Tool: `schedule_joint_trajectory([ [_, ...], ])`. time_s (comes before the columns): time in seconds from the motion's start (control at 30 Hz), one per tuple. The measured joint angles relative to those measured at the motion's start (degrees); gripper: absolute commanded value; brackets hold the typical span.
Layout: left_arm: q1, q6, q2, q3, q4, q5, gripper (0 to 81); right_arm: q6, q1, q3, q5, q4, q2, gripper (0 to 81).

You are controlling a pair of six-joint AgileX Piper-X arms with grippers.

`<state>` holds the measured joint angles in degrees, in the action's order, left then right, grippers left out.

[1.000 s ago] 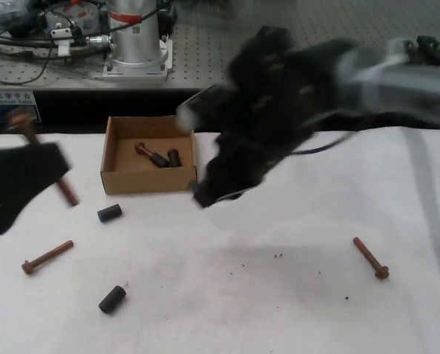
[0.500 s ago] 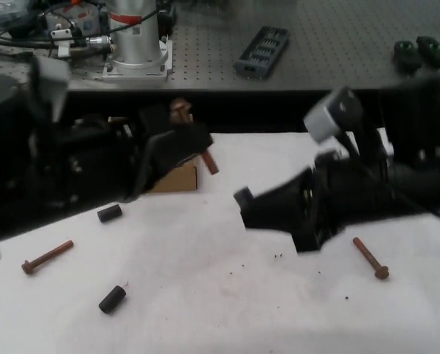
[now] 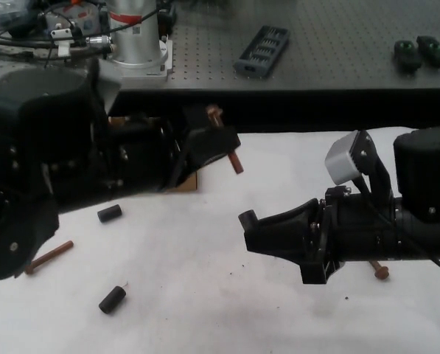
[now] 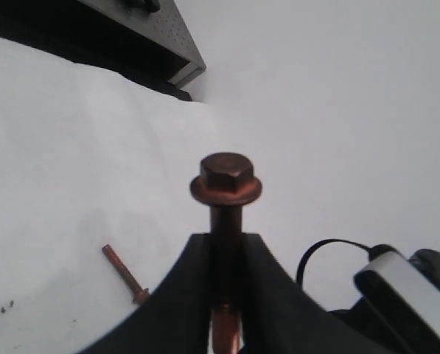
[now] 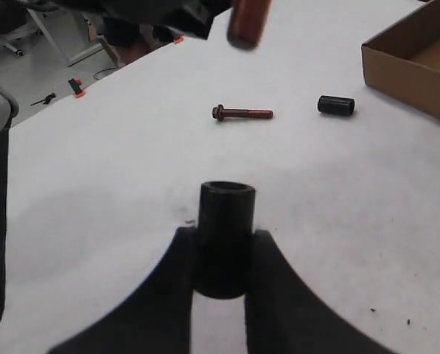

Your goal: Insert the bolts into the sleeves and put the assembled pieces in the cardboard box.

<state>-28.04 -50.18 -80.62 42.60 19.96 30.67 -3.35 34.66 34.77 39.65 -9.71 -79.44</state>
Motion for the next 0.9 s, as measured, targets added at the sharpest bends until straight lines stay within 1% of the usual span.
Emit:
schedule_joint_trajectory([
  [0.23,0.00,6.94,-2.64,0.00,0.00,0.00,0.6,-0.01,-1.92,-1.46,-0.01,-1.69,0.00,4.3],
  [0.43,0.00,12.41,-2.98,0.00,0.41,-2.24,0.6,-0.50,-2.25,-2.07,2.67,-3.89,-0.91,4.3],
  [0.67,0.00,14.68,-2.98,0.05,0.56,-3.85,0.6,-7.01,-2.25,-2.07,5.35,-15.03,-6.70,4.3],
  [0.8,0.00,13.84,-2.98,-0.27,6.92,-5.66,0.6,-8.27,-2.25,-2.07,6.28,-16.79,-7.27,4.3],
  [0.9,0.00,13.52,-2.98,-0.26,8.22,-5.64,0.6,-8.86,-2.25,-2.07,6.93,-17.81,-7.67,4.3],
])
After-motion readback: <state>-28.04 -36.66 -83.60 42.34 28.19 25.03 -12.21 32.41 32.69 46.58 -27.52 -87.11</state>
